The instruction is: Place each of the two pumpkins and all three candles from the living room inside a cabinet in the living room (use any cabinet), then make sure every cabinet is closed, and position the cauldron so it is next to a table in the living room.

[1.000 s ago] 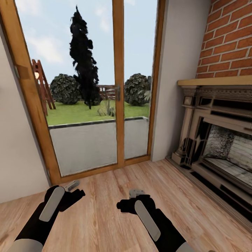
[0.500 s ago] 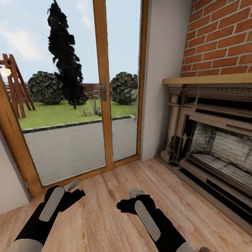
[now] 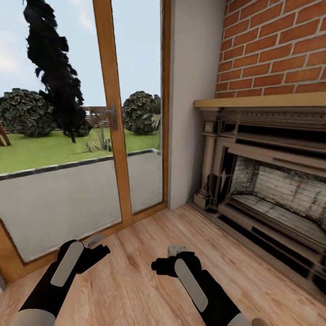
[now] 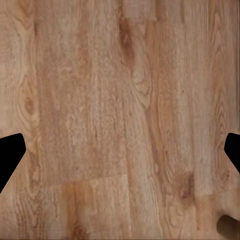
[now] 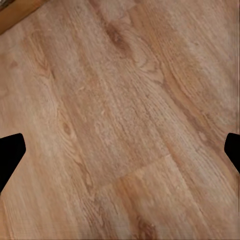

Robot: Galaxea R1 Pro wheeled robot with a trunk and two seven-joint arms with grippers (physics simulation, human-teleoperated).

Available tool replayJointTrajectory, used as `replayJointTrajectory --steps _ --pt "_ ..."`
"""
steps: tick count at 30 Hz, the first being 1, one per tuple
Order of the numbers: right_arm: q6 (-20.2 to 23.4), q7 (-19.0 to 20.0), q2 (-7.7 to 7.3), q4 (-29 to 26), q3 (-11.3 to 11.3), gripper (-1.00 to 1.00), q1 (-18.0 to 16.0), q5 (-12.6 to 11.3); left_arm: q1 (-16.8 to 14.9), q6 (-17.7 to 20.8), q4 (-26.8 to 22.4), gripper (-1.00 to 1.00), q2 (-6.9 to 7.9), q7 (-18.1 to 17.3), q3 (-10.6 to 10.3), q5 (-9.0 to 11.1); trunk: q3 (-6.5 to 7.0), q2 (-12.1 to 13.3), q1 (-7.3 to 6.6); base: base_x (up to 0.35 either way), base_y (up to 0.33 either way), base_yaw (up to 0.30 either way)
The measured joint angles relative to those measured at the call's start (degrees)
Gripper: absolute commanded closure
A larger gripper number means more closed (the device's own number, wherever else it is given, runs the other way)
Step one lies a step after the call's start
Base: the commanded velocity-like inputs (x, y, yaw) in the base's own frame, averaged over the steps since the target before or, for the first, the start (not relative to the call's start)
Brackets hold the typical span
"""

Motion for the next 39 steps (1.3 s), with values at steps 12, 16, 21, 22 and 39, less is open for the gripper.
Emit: replayJointTrajectory --steps 12,16,21,22,39 --pt "-0.01 3.06 0.00 0.30 -0.11 -1.00 0.00 0.00 0.00 -0.03 -0.07 -1.00 0.03 0.00 -0.03 -0.09 -0.04 0.00 0.00 0.334 0.004 -0.286" --pt "-0.01 3.30 0.00 0.35 -0.12 -1.00 0.00 0.00 0.00 -0.02 -0.07 -1.00 0.03 0.00 -0.02 -0.09 -0.04 0.00 0.00 0.334 0.000 -0.288" --pt "-0.01 3.33 0.00 0.35 -0.18 -1.00 0.00 -0.03 0.00 -0.02 -0.07 -1.00 0.03 0.00 -0.05 -0.08 -0.04 0.00 0.00 0.278 0.000 -0.289" --pt "-0.01 3.36 0.00 0.35 -0.19 -1.00 0.00 -0.05 0.00 -0.02 -0.07 -1.00 0.03 0.00 -0.06 -0.07 -0.04 0.00 0.01 0.125 0.000 -0.289" --pt "-0.06 3.50 0.01 0.47 -0.29 -1.00 0.00 -0.09 0.00 0.01 -0.03 -1.00 0.04 0.00 -0.06 -0.03 -0.05 0.00 0.03 0.013 0.000 -0.289"
